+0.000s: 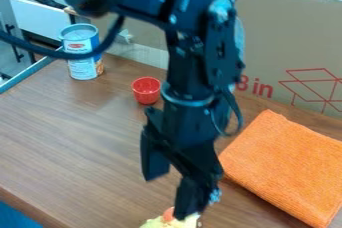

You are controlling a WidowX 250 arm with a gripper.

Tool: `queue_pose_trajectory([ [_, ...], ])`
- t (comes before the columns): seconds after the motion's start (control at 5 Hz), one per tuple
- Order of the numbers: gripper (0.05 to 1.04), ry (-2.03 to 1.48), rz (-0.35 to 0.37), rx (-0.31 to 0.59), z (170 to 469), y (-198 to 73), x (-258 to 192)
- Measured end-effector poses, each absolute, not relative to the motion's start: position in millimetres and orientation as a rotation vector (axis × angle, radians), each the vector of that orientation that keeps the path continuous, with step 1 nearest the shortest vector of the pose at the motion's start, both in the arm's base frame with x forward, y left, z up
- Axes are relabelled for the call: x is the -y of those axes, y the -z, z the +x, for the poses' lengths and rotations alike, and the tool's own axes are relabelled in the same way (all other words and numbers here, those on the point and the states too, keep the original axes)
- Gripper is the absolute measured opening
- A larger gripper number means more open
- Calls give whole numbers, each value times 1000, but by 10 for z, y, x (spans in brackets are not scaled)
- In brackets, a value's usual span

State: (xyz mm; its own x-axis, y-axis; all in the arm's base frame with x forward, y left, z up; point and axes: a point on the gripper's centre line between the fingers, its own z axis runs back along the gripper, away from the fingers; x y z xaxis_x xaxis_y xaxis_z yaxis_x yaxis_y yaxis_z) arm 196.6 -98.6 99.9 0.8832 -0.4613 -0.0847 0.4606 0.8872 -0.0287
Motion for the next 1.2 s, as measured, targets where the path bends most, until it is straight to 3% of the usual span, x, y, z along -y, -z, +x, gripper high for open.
queue_pose_trajectory([
  [0.4, 1001, 471, 43, -230, 1925, -621, 1014],
  [0.6, 1000, 468, 66, -245, 1898, -583, 946],
  [1.2, 1001, 419, 36, -292, 1847, -247, 795],
])
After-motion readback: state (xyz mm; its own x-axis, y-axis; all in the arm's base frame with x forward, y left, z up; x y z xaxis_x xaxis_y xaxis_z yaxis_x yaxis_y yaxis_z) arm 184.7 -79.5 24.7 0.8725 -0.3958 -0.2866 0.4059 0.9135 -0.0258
